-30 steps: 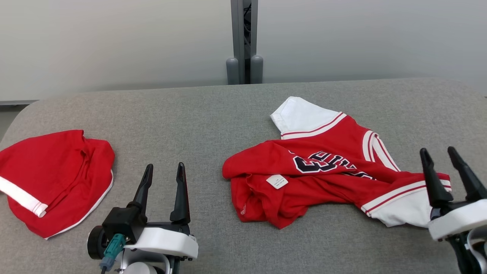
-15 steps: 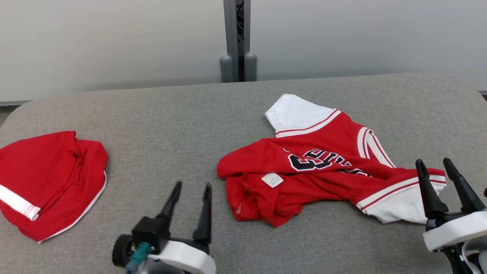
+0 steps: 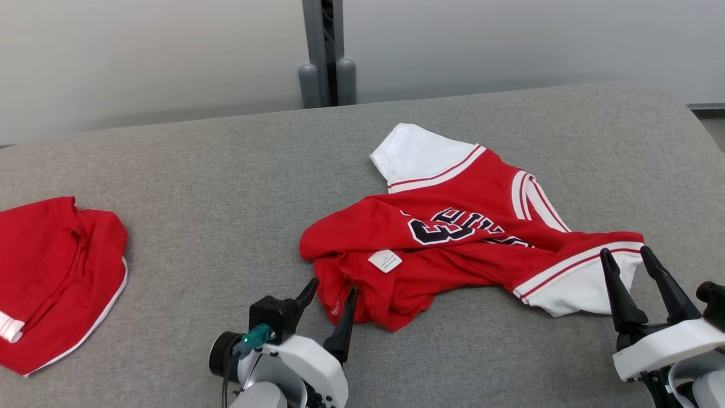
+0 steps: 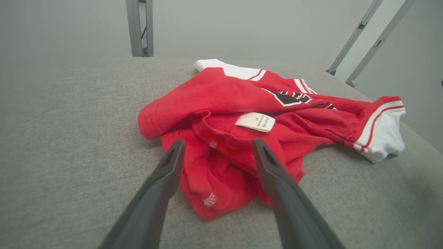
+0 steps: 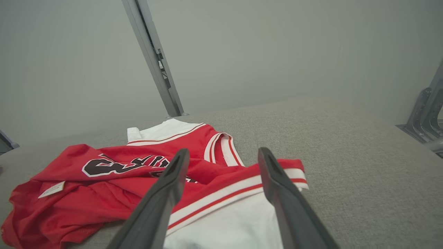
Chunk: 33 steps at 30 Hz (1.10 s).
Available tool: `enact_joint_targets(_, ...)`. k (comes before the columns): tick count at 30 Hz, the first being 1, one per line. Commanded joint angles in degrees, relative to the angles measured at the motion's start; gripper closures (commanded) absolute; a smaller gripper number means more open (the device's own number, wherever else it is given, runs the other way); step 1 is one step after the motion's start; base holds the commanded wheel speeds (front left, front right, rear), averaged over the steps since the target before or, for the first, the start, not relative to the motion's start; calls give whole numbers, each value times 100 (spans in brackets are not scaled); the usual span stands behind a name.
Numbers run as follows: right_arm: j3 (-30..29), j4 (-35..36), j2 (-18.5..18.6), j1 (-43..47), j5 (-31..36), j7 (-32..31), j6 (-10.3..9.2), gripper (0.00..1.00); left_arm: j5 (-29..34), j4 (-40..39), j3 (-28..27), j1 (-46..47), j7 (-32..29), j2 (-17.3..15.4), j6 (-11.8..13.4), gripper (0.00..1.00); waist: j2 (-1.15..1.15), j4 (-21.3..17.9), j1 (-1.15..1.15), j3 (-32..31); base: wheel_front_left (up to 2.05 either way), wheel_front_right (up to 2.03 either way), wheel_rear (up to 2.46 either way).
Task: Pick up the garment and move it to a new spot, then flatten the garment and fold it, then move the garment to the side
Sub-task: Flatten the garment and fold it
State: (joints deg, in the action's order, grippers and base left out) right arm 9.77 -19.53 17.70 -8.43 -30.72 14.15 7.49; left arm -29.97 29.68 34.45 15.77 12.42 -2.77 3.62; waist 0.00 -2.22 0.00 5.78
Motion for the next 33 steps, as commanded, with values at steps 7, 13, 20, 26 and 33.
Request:
enact_joint_targets(7, 57, -124, -31, -141, -25, 79, 1, 0, -558, 198, 309, 391, -238, -26, 213, 0, 0, -206, 0, 97, 0, 0, 0)
enact_joint_targets(13, 91, -215, -79, -210, -49, 114, 1, 0, -994, 386, 471, 586, -489, -23, 451, 0, 0, -343, 0, 164, 0, 0, 0)
enact_joint_targets(20, 64, -245, -170, -241, -49, 113, 2, 0, -1589, 288, 421, 699, -555, -25, 550, 0, 0, -419, 0, 227, 0, 0, 0)
enact_joint_targets(26, -2, -221, -212, -199, -3, 114, 1, 0, -1954, 173, 472, 727, -642, -24, 620, 0, 0, -398, 0, 249, 0, 0, 0)
enact_joint_targets(33, 5, -217, -244, -244, 16, 115, 1, 0, -2113, 245, 512, 816, -639, -23, 770, 0, 0, -394, 0, 247, 0, 0, 0)
